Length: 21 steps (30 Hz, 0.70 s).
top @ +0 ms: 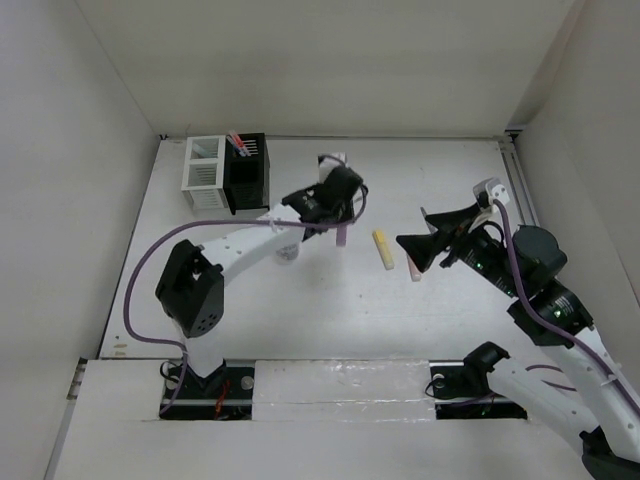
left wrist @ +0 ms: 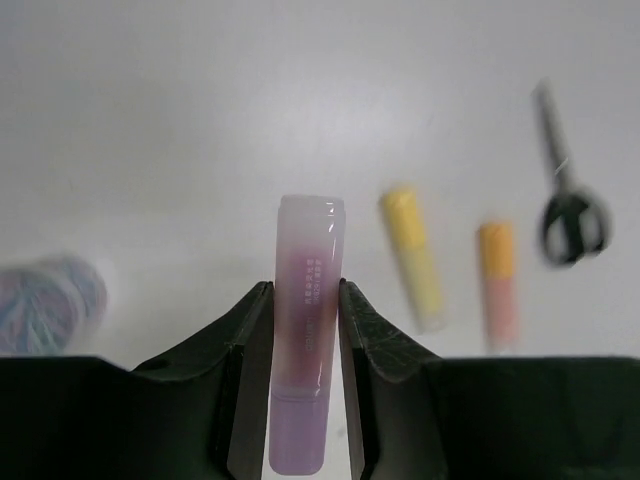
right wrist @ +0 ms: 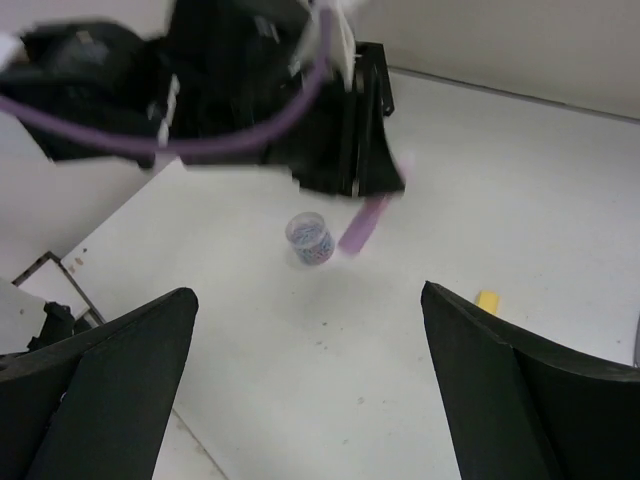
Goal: Sort the stationery into containers
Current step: Pick up the pen from the center of the board, then place the pen in the storage box.
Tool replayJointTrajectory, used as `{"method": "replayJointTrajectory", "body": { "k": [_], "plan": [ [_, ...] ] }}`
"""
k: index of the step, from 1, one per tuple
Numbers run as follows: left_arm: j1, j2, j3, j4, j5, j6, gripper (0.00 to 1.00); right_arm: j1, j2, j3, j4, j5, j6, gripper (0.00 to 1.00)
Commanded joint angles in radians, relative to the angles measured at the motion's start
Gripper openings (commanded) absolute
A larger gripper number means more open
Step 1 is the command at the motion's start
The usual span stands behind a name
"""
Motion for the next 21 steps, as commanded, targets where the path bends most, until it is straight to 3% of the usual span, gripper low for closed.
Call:
{"method": "replayJointTrajectory", "body": {
  "k": [1, 3, 5, 7, 10, 13, 14, 15, 21],
  "plan": [
    [0.089, 0.003, 0.232, -0.008, -0.144, 0.013, 0.00, 0.010, -0.005, 0.047, 0.058, 0.024, -0.015, 1.00],
    [0.153, 0.044, 0.388, -0.042, -0.216, 0.003, 0.00, 0.010, -0.005, 0.047, 0.058, 0.037, -0.015, 1.00],
    [0.196, 0.064, 0.476, -0.054, -0.382, -0.009, 0.00, 0.010, -0.014, 0.036, 0.081, 0.037, -0.015, 1.00],
    [0.290, 0.092, 0.557, 0.017, -0.463, 0.026, 0.00, 0.010, -0.025, 0.021, 0.104, 0.037, -0.015, 1.00],
    [0.432, 0.144, 0.612, 0.146, -0.476, 0.066, 0.00, 0.010, -0.025, -0.022, 0.161, 0.012, -0.003, 1.00],
    [0.520, 0.153, 0.562, 0.348, -0.476, 0.208, 0.00, 0.010, -0.015, -0.042, 0.183, 0.003, 0.008, 1.00],
    [0.532, 0.153, 0.492, 0.527, -0.458, 0.267, 0.00, 0.010, -0.001, -0.042, 0.192, -0.009, 0.008, 1.00],
    [0.545, 0.153, 0.466, 0.601, -0.467, 0.320, 0.00, 0.010, -0.001, -0.053, 0.202, -0.020, 0.008, 1.00],
    [0.673, 0.210, 0.438, 0.737, -0.461, 0.358, 0.00, 0.010, 0.050, -0.097, 0.222, -0.052, 0.017, 1.00]
  ]
}}
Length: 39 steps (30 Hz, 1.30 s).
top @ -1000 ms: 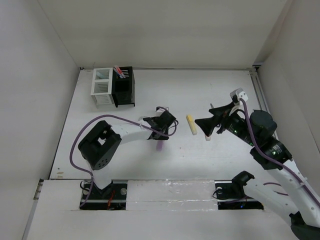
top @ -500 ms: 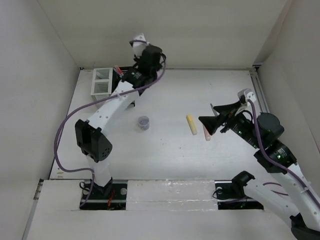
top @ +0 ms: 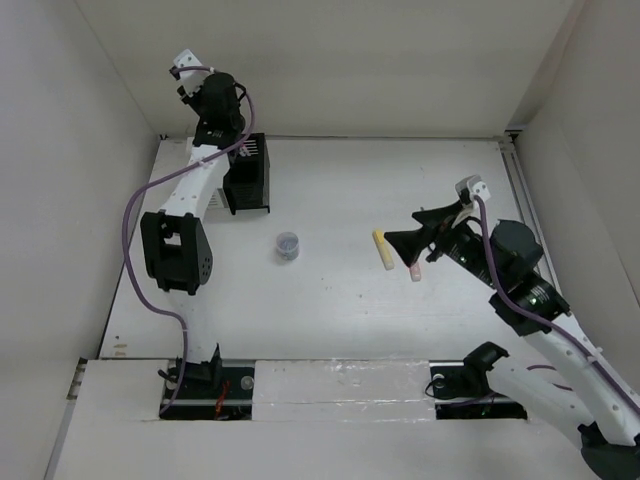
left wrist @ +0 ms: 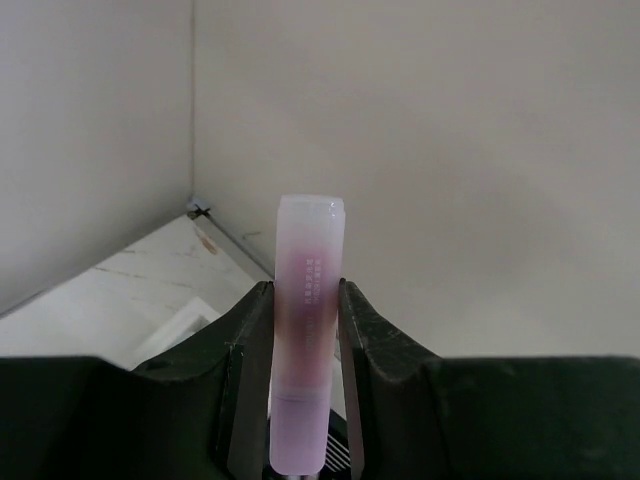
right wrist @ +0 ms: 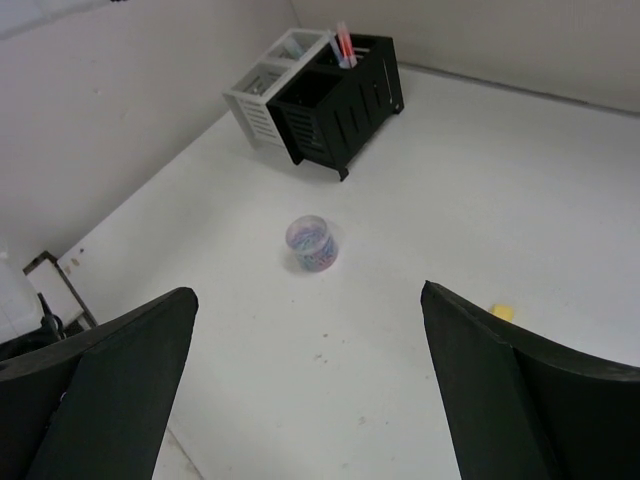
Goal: Sort the stationery into containers
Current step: Place the pen in the storage box.
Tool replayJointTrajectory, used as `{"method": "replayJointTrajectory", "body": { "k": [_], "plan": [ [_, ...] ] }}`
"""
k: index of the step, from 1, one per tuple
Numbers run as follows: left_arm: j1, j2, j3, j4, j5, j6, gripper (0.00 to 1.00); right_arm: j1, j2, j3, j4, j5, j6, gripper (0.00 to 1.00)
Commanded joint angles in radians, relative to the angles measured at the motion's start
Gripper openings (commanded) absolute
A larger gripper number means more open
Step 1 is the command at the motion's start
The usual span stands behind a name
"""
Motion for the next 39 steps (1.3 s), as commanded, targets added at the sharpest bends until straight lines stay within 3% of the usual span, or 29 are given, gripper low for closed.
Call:
{"method": "replayJointTrajectory", "body": {
  "k": [1, 8, 17, 31, 36, 37, 39],
  "plan": [
    [0.045, -0.017, -0.047, 0.239, 0.001, 0.097, 0.00, 0.010, 0.009, -0.021, 0.098, -0.036, 0.011, 1.00],
    [0.080, 0.066, -0.091, 0.376, 0.001, 0.171, 0.00, 0.010, 0.060, -0.042, 0.159, -0.082, 0.022, 1.00],
    [0.109, 0.120, -0.209, 0.463, 0.021, 0.151, 0.00, 0.010, 0.153, -0.042, 0.210, -0.115, 0.022, 1.00],
    [0.109, 0.122, -0.308, 0.454, 0.021, 0.074, 0.00, 0.010, 0.163, -0.052, 0.228, -0.134, 0.049, 1.00],
    [0.109, 0.111, -0.347, 0.445, 0.021, 0.054, 0.23, 0.019, 0.152, -0.052, 0.228, -0.143, 0.060, 1.00],
    [0.109, 0.102, -0.347, 0.445, 0.021, 0.054, 0.37, 0.019, 0.152, -0.052, 0.228, -0.143, 0.060, 1.00],
    [0.109, 0.068, -0.376, 0.445, 0.021, 0.054, 0.51, 0.028, 0.141, -0.052, 0.228, -0.143, 0.060, 1.00]
  ]
}}
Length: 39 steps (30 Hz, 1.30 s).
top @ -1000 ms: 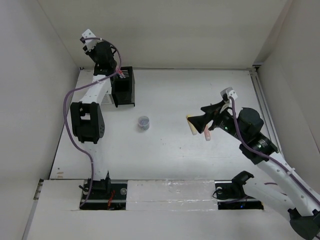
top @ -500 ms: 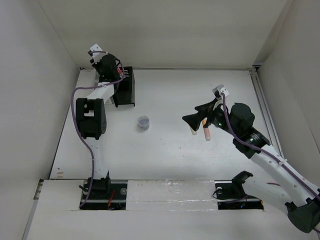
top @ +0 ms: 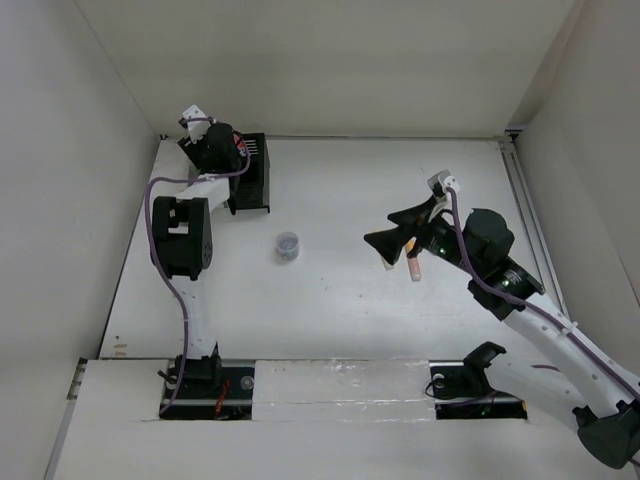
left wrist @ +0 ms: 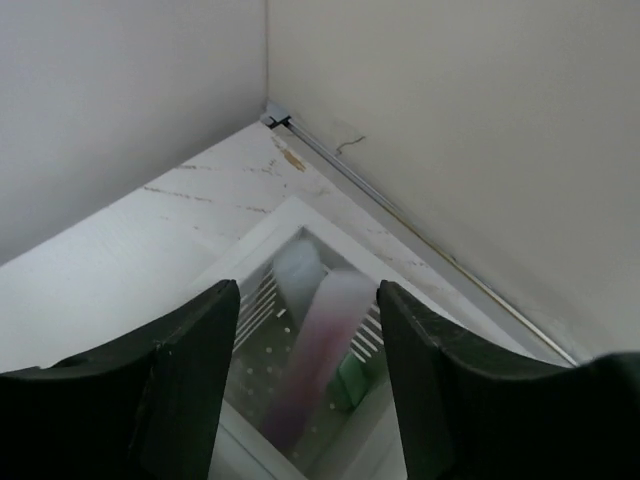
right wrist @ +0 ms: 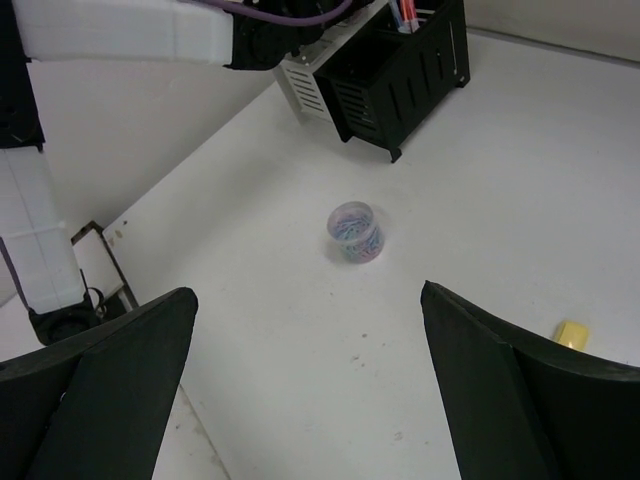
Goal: Sort the stationery into containers
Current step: Place the pen in the storage box, then pick up the pen from the center of the board.
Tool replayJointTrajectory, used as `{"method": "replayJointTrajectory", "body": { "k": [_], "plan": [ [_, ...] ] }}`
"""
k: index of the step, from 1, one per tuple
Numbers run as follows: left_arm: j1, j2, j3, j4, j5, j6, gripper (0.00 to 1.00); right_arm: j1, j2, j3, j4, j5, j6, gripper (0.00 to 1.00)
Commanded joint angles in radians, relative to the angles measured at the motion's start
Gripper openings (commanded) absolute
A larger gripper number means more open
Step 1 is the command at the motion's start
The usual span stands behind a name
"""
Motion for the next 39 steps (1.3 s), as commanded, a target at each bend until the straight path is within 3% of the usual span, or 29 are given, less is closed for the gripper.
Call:
{"method": "replayJointTrajectory", "body": {
  "k": [1, 2, 3, 6, 7, 9, 12, 14, 18, 22, 24, 25, 31, 34, 39],
  "plan": [
    [0.006, -0.119, -0.038, 0.054, -0.009, -0.021, 0.55, 0.016, -0.024, 0.000, 0.065, -0.019, 0.018, 1.00],
    [-0.006, -0.165, -0.065, 0.087, 0.003, -0.004, 0.68, 0.016, -0.034, 0.000, 0.065, -0.019, 0.018, 1.00],
    [-0.020, -0.190, -0.075, 0.101, 0.003, 0.007, 0.75, 0.025, -0.034, 0.000, 0.065, -0.019, 0.018, 1.00],
    [-0.051, -0.283, -0.075, 0.112, 0.003, 0.050, 0.86, 0.034, -0.034, 0.009, 0.065, -0.019, 0.018, 1.00],
    [-0.051, -0.308, -0.066, 0.112, 0.014, 0.060, 0.95, 0.034, -0.023, 0.009, 0.065, -0.019, 0.018, 1.00],
    [-0.051, -0.386, -0.034, 0.066, 0.034, 0.060, 1.00, 0.043, -0.023, 0.020, 0.065, 0.003, 0.018, 1.00],
    [-0.060, -0.454, 0.025, -0.029, 0.087, 0.041, 1.00, 0.043, -0.023, 0.043, 0.039, 0.043, 0.009, 1.00],
    [-0.060, -0.497, 0.112, -0.174, 0.161, 0.013, 1.00, 0.043, -0.032, 0.072, -0.016, 0.088, -0.014, 1.00],
    [-0.077, -0.560, 0.212, -0.469, 0.298, -0.142, 1.00, 0.043, -0.054, 0.155, -0.151, 0.306, -0.035, 1.00],
    [-0.259, -0.643, 0.091, -0.564, 0.301, -0.226, 1.00, 0.043, -0.054, 0.287, -0.340, 0.504, -0.035, 1.00],
    [-0.415, -0.643, 0.025, -0.590, 0.289, -0.260, 1.00, 0.043, -0.087, 0.346, -0.405, 0.572, -0.044, 1.00],
    [-0.510, -0.596, 0.025, -0.616, 0.289, -0.269, 1.00, 0.043, -0.098, 0.388, -0.470, 0.633, -0.045, 1.00],
    [-0.750, -0.339, 0.187, -0.908, 0.255, -0.367, 1.00, 0.043, -0.158, 0.472, -0.623, 0.730, -0.054, 1.00],
    [-0.827, -0.168, 0.328, -1.039, 0.265, -0.430, 1.00, 0.043, -0.178, 0.472, -0.623, 0.718, -0.054, 1.00],
    [-0.838, 0.011, 0.428, -1.133, 0.331, -0.484, 1.00, 0.043, -0.187, 0.428, -0.595, 0.640, -0.054, 1.00]
  ]
}}
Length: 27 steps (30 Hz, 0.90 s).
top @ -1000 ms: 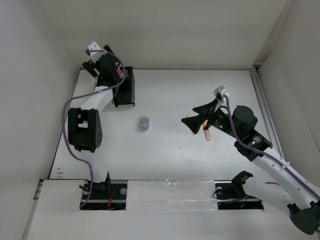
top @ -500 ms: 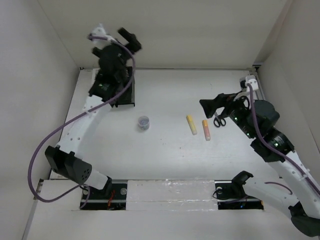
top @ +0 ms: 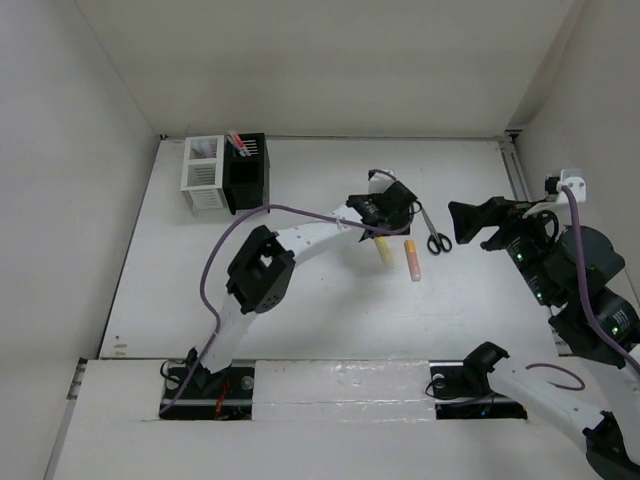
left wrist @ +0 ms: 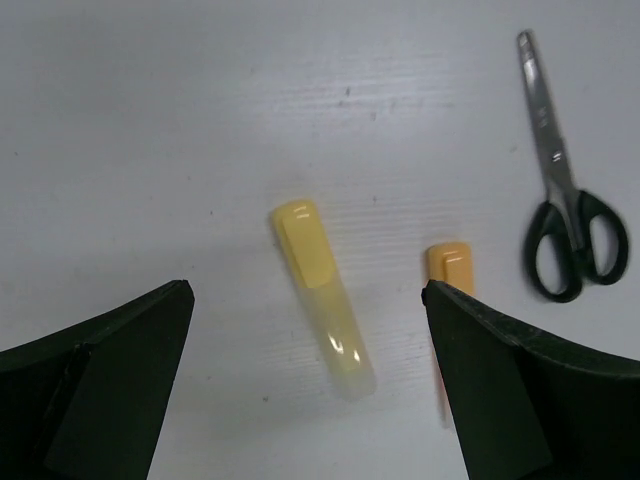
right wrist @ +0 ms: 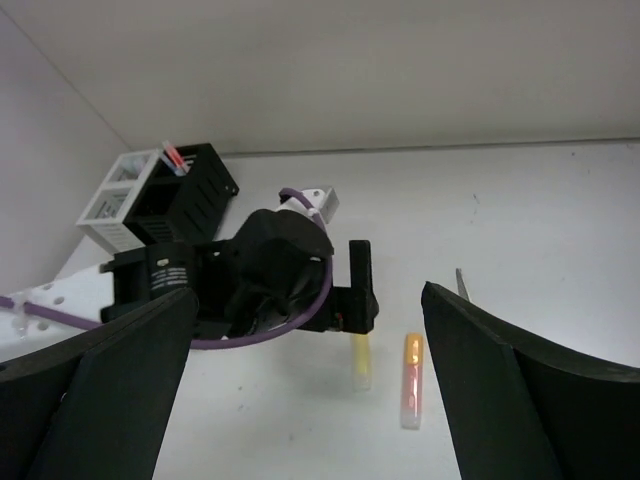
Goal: Sort the stationery into containers
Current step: Pick up the pen from the center of the board.
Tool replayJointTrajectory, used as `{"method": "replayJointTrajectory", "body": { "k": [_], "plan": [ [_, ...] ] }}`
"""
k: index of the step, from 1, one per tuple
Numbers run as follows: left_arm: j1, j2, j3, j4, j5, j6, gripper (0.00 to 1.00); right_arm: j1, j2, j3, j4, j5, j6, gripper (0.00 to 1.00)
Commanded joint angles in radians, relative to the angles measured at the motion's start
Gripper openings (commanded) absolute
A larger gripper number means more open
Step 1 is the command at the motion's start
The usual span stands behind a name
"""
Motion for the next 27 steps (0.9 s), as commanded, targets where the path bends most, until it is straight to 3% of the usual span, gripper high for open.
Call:
{"method": "replayJointTrajectory", "body": {
  "k": [1, 11, 21, 25, 27],
  "plan": [
    [0.019, 0.017, 0.086, -0.123, 0.023, -0.061, 1.00, 0.010, 0.004, -0.032, -0.013, -0.031, -0.012, 1.00],
    [0.019, 0.123, 0.109, -0.113, 0.061, -0.116, 1.00, 0.010, -0.025, -0.100, 0.059, -0.137, -0.012, 1.00],
    [0.010, 0.210, 0.159, -0.169, 0.061, -0.150, 0.97, 0.010, -0.062, -0.128, 0.068, -0.137, -0.012, 1.00],
    [-0.009, 0.264, 0.212, -0.231, 0.041, -0.162, 0.90, 0.010, -0.091, -0.149, 0.080, -0.137, -0.012, 1.00],
    [-0.009, 0.275, 0.212, -0.243, 0.018, -0.185, 0.80, 0.010, -0.103, -0.160, 0.080, -0.137, -0.012, 1.00]
  ]
}}
